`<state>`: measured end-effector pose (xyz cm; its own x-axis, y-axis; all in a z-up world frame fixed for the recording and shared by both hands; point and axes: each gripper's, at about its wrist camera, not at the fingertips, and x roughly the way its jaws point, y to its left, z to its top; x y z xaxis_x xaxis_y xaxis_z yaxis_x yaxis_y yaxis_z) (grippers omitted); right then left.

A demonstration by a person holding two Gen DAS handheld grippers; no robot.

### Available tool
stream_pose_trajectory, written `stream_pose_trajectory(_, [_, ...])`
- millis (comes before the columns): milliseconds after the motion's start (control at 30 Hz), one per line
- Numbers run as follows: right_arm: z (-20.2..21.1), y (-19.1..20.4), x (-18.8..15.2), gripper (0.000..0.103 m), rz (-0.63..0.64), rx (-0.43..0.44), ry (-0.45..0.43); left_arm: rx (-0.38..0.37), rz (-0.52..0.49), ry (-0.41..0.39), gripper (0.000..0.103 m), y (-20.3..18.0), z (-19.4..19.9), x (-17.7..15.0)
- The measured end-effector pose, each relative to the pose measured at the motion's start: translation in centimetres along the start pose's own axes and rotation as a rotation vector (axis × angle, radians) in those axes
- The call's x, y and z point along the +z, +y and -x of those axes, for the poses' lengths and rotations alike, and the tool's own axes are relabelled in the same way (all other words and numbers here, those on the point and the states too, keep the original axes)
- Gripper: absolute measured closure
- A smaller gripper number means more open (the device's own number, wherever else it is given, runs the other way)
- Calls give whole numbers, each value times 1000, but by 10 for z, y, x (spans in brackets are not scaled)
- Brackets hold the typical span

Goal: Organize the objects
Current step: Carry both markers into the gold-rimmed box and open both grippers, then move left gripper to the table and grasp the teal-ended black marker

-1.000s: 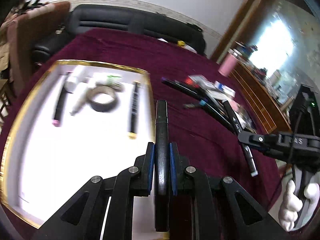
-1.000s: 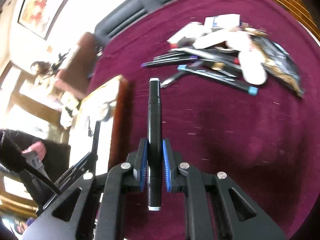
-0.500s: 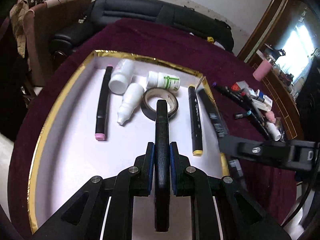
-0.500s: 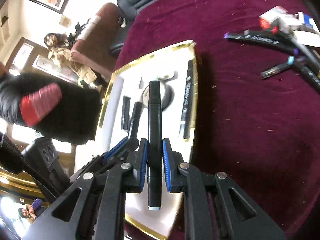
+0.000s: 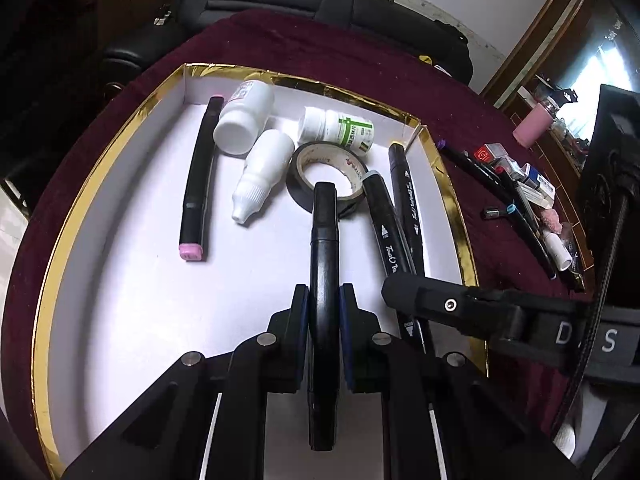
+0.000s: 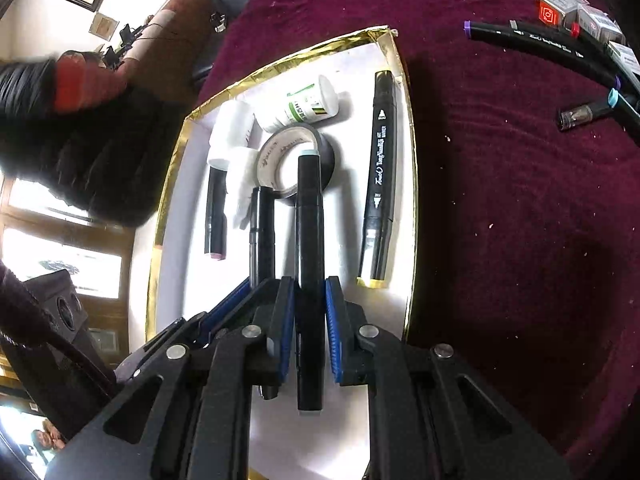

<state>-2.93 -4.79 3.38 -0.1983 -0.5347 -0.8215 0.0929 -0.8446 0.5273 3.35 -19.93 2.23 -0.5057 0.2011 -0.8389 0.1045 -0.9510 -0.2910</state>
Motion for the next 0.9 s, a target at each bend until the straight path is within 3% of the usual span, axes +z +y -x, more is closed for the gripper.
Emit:
stream_pose_trajectory(200, [2, 0, -2, 85, 5, -21, -7, -5, 16, -11, 91, 5, 9, -3])
stream_pose_trajectory(233, [3, 1, -2, 80, 76, 2, 32, -6, 20, -17, 90, 5, 11, -3])
stream_pose_trajectory(333, [8, 3, -3, 69, 88, 1, 18, -7, 28, -34, 86, 7, 19, -4])
stream_pose_trajectory(600, [27, -4, -11, 68, 93, 52, -18, -30, 69, -64, 72, 13, 38, -9])
stream_pose_trajectory(733, [58, -10, -18, 68, 124, 90, -89, -90, 79, -132, 71, 8, 61, -10])
stream_pose_trajectory(867, [112, -27, -30, 67, 195, 71, -235, -136, 34, -249, 47, -15, 94, -9])
stream_pose_trajectory(900, [121, -23, -30, 65, 212, 55, -277, -162, 18, -265, 47, -24, 100, -8])
